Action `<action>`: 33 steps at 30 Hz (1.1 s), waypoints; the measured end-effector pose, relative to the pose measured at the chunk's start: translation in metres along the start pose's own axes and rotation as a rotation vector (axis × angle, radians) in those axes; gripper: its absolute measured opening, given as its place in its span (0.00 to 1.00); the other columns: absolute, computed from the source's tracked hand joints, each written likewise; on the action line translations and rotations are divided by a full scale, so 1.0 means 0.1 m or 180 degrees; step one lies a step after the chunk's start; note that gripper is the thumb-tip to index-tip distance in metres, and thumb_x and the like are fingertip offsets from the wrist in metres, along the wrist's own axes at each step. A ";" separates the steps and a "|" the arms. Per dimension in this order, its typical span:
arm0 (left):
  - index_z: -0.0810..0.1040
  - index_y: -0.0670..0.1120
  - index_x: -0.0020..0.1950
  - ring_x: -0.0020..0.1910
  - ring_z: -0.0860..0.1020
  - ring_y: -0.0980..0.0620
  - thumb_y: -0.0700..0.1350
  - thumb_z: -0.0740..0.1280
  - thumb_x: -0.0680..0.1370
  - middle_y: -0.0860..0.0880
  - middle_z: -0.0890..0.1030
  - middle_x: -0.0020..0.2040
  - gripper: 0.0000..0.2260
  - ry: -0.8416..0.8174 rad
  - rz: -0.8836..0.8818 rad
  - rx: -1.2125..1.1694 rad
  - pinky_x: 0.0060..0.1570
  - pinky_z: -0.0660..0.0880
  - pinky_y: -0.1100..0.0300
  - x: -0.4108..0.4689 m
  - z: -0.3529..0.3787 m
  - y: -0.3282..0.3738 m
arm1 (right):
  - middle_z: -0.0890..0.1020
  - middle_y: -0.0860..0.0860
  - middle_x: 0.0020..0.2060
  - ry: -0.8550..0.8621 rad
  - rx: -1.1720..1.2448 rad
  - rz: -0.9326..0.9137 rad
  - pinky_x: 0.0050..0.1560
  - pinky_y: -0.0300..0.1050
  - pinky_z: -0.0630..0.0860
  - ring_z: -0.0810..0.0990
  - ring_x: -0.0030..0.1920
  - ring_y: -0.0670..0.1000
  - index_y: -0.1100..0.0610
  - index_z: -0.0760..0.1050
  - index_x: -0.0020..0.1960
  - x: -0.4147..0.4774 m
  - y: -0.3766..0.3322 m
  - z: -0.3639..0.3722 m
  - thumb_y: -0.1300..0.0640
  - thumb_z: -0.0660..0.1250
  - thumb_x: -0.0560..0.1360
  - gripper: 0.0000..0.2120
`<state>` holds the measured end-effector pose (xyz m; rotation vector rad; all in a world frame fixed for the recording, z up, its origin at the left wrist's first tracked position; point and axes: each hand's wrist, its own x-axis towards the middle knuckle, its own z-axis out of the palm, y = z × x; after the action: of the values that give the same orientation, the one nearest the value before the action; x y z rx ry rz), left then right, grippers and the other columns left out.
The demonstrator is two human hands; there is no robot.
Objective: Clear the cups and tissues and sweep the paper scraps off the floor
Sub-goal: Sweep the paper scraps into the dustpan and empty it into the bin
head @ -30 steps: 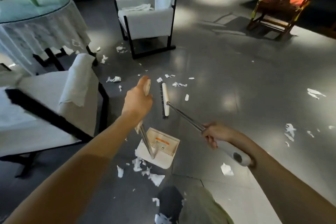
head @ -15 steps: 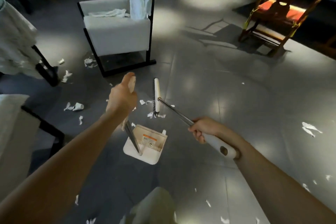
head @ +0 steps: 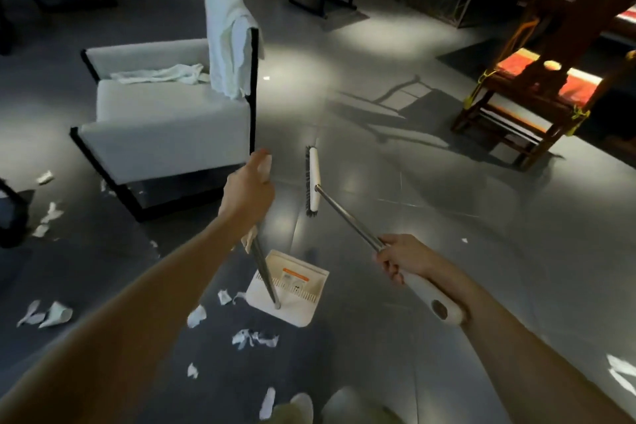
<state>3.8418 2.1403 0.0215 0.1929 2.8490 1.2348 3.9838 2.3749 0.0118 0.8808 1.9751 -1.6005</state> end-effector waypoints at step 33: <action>0.60 0.57 0.72 0.40 0.77 0.47 0.39 0.59 0.79 0.44 0.76 0.50 0.24 0.0775 -0.0785 -0.0368 0.39 0.74 0.56 10.63 1.87 1.15 | 0.66 0.53 0.24 -0.0858 -0.0462 -0.0011 0.19 0.31 0.63 0.64 0.17 0.45 0.58 0.70 0.49 9.08 -7.50 -2.64 0.72 0.58 0.74 0.11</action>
<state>2.8133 2.4874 0.0002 -0.3240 2.8667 1.4496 2.8273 2.7175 -0.0393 0.5731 1.8737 -1.4698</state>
